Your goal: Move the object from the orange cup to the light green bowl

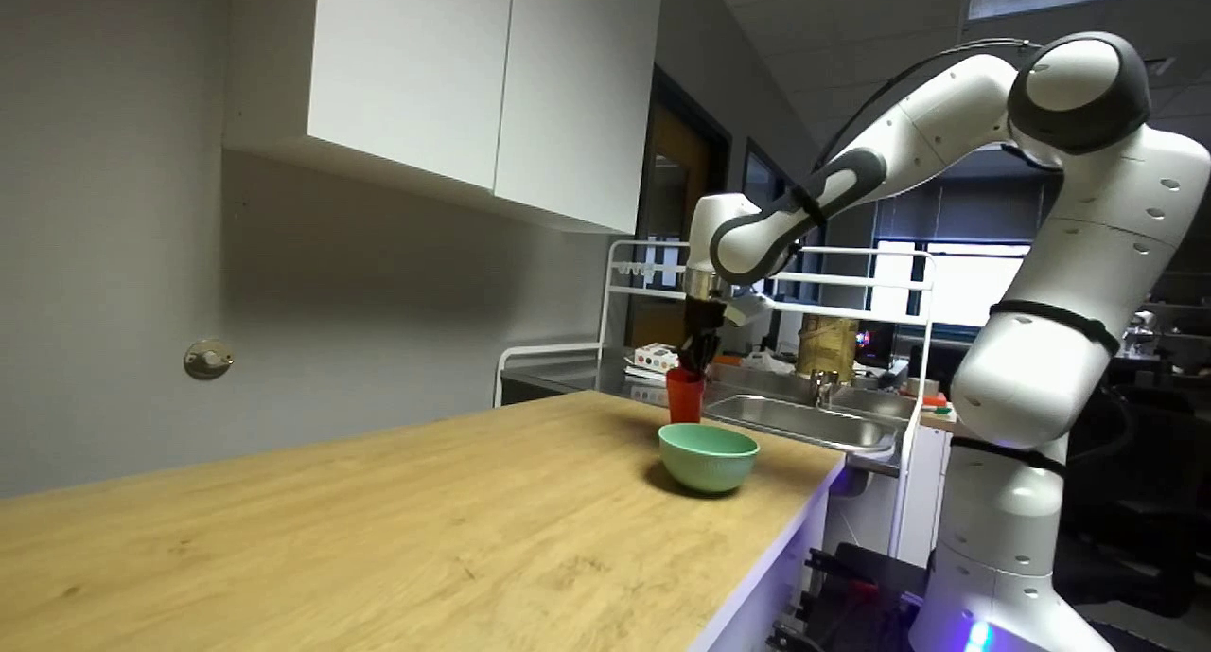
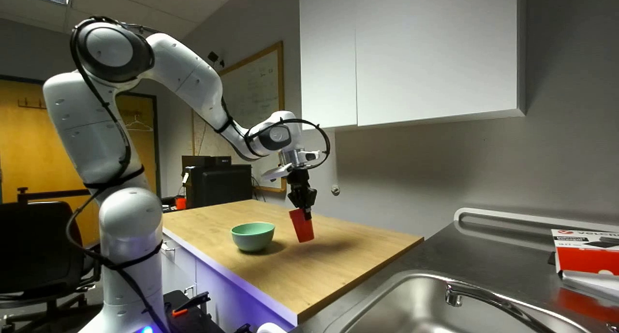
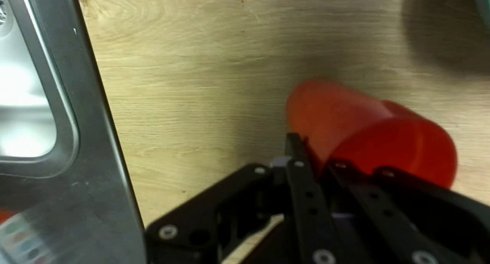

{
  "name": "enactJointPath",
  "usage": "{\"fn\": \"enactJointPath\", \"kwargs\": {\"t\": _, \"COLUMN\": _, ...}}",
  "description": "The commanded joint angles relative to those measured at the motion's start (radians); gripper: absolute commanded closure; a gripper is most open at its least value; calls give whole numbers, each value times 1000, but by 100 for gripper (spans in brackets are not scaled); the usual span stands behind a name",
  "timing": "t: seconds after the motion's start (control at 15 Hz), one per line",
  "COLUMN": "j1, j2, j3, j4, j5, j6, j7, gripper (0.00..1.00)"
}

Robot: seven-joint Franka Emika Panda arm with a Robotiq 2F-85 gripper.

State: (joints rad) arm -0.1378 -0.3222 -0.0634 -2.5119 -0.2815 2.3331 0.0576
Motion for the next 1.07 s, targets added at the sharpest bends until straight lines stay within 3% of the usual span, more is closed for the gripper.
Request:
{"fn": "enactJointPath", "kwargs": {"t": 0.0, "j1": -17, "j2": -157, "j3": 64, "j4": -108, "j5": -89, "j6": -33, "j7": 118, "gripper": 97}}
{"fn": "enactJointPath", "kwargs": {"t": 0.2, "j1": -8, "j2": -268, "j3": 127, "j4": -178, "j5": -124, "j6": -75, "j7": 186, "gripper": 97}}
{"fn": "enactJointPath", "kwargs": {"t": 0.6, "j1": 8, "j2": -492, "j3": 317, "j4": -263, "j5": -222, "j6": -170, "j7": 369, "gripper": 97}}
{"fn": "enactJointPath", "kwargs": {"t": 1.0, "j1": 58, "j2": -572, "j3": 547, "j4": -258, "j5": -283, "j6": -314, "j7": 534, "gripper": 97}}
